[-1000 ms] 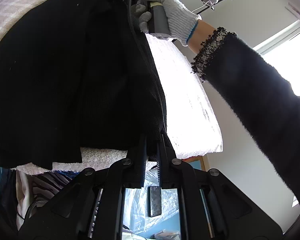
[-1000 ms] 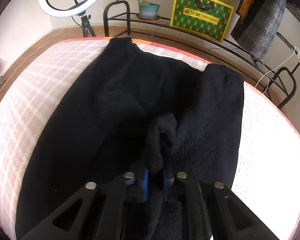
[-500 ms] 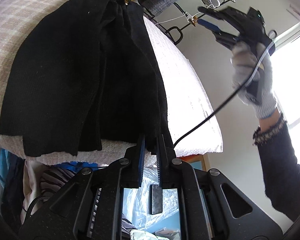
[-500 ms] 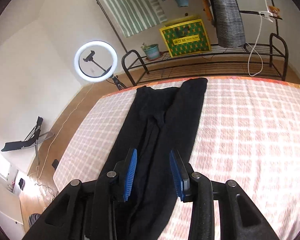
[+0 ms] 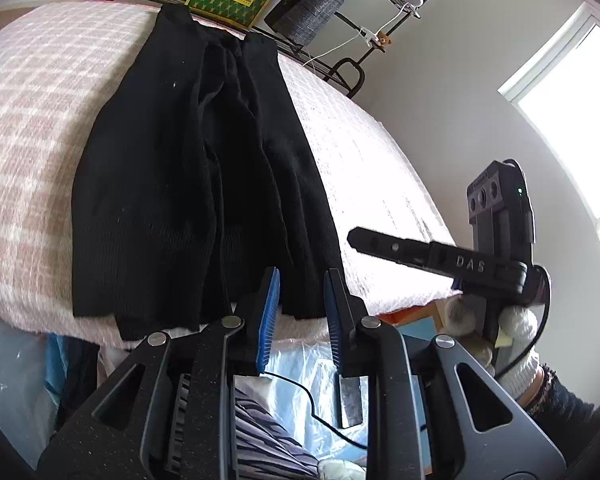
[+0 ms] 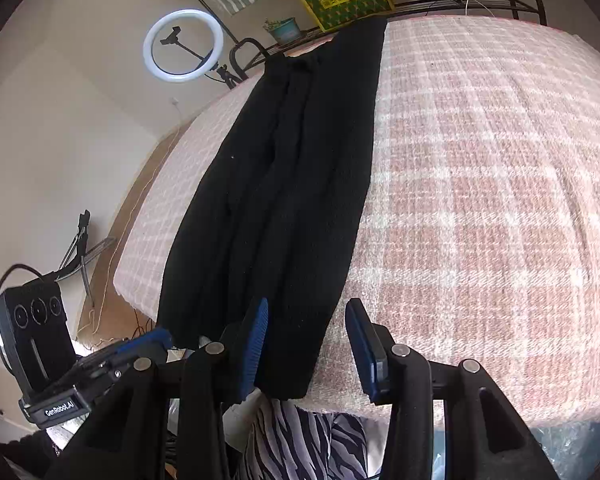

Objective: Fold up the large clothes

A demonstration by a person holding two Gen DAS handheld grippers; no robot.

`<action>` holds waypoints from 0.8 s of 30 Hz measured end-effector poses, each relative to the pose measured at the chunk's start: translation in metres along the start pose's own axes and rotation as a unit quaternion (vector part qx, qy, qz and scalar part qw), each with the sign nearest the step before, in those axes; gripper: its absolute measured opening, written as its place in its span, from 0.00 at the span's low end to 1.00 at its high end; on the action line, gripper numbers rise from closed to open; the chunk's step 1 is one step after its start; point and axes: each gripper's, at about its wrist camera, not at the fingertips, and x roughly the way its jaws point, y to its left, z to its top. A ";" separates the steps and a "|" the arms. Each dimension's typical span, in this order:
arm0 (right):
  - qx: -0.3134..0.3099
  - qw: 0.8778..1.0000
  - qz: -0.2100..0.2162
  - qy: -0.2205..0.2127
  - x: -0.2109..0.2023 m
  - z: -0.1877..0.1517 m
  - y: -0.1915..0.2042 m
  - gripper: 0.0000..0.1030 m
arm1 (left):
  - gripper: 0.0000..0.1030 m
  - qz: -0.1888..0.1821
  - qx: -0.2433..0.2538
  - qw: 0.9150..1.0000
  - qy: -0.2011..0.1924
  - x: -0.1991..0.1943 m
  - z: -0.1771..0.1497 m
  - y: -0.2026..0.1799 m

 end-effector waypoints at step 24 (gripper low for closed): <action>-0.076 0.997 -0.020 -0.011 0.037 0.132 0.029 0.42 | 0.02 0.029 0.023 0.998 0.047 0.068 0.005 -0.009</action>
